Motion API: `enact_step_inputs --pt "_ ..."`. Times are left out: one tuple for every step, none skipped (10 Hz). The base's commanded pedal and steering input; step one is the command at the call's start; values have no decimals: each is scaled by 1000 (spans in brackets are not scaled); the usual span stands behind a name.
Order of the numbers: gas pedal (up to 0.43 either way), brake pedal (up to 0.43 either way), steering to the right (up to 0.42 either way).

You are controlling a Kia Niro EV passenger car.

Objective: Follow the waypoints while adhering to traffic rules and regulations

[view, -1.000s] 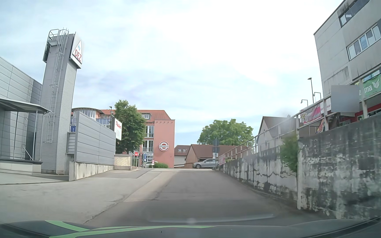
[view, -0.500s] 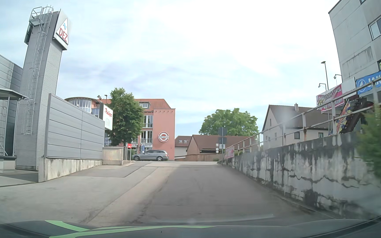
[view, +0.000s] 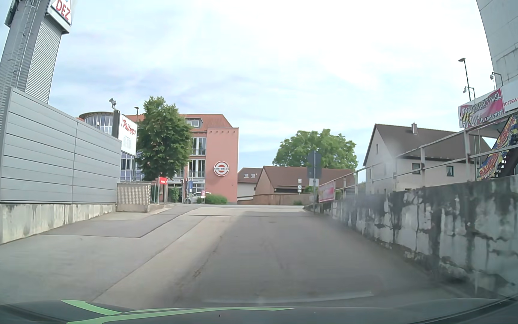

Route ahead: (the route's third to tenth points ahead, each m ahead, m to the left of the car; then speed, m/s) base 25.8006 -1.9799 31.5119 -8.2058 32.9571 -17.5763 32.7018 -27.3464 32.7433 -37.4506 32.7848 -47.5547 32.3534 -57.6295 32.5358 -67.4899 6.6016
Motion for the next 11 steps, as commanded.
enact_step_inputs --pt "0 0 0" --pt "0 0 0" --pt "0 0 2" --pt "0 0 3" --pt "0 0 3" --pt "0 0 3" --pt "0 0 3" --pt "0 0 2" --pt "0 0 -1" --pt "0 0 -2" --pt "0 0 -1"
